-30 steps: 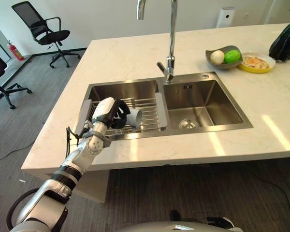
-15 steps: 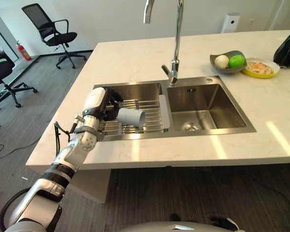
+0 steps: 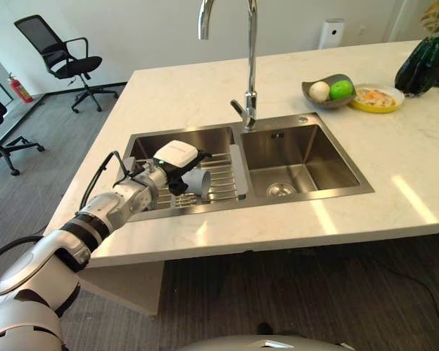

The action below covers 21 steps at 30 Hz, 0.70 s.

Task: Place the dishes in the dishwasher.

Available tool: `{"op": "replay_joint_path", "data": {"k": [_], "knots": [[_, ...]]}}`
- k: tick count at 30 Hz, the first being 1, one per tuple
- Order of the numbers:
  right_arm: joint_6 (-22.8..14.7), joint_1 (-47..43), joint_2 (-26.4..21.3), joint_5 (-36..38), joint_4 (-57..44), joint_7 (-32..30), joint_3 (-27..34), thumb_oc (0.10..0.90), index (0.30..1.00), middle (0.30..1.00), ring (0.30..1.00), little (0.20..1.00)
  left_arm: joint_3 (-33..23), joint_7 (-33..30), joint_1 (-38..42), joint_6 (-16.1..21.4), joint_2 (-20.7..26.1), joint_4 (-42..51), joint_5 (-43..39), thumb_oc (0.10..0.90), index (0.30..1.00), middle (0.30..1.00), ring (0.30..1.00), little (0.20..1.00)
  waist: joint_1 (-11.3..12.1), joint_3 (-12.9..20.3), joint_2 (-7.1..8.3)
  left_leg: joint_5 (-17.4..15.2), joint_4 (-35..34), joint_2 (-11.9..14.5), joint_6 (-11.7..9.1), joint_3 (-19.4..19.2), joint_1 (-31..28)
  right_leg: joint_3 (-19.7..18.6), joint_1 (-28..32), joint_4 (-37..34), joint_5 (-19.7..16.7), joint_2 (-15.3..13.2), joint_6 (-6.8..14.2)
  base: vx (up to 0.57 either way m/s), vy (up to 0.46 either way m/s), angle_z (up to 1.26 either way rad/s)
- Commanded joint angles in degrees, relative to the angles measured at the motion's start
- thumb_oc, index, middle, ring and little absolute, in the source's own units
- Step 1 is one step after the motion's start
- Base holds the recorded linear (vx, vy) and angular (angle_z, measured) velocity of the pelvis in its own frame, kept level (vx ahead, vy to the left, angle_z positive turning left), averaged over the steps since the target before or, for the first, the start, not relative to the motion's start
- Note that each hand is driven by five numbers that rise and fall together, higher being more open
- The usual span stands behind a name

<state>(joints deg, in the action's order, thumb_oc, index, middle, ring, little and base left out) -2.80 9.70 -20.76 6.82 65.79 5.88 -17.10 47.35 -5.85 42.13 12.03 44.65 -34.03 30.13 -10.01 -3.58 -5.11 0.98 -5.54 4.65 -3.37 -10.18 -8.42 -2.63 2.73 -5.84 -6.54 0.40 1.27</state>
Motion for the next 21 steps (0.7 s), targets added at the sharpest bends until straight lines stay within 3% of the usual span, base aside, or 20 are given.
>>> {"op": "replay_joint_path", "data": {"k": [1,9,20,21], "knots": [[-1.3,-0.7,-1.1,-0.2,-0.5,0.6,-1.7,0.800,0.900,0.900,0.900,0.900,-5.1,-2.5,10.5,-1.7,2.9,-2.1,1.3,0.800,0.900,0.900,0.900,0.900,0.2,0.8,3.28,-3.8,0.5,-1.3,-1.7,0.5,-1.1,0.3,4.5,0.8,8.7,-2.5,5.6,0.00,-0.003,-0.08],[-0.1,-4.3,0.6,-1.0,6.8,-0.8,-1.1,0.800,0.900,0.900,0.900,0.900,-4.5,-1.7,9.1,-3.4,0.1,-7.0,1.1,0.800,0.900,0.900,0.900,0.900,-0.9,0.0,2.25,-3.9,0.5,-1.4,-1.6,-0.7,-1.2,-0.6,4.0,0.8,8.6,-2.5,5.6,0.01,0.007,-0.04],[0.6,-6.3,0.9,-1.0,8.5,-1.5,-1.9,0.800,0.900,0.900,0.900,0.900,-3.4,-0.8,9.6,-6.1,-4.1,-23.3,2.7,0.800,0.900,0.900,0.900,0.900,-2.2,-0.4,1.72,-4.0,0.5,-1.2,-1.6,-2.3,-1.0,-2.2,3.0,0.8,8.2,-2.1,5.7,0.01,0.004,-0.10],[0.6,-6.5,1.0,-1.1,8.6,-1.5,-2.0,0.800,0.900,0.900,0.900,0.900,-3.5,0.1,9.4,-6.4,-4.8,-25.0,2.0,0.441,0.361,0.361,0.361,0.361,-2.4,-0.3,1.73,-4.0,0.5,-1.2,-1.6,-2.5,-1.1,-2.5,3.0,0.8,8.0,-2.0,5.7,0.01,0.005,-0.03]]}}
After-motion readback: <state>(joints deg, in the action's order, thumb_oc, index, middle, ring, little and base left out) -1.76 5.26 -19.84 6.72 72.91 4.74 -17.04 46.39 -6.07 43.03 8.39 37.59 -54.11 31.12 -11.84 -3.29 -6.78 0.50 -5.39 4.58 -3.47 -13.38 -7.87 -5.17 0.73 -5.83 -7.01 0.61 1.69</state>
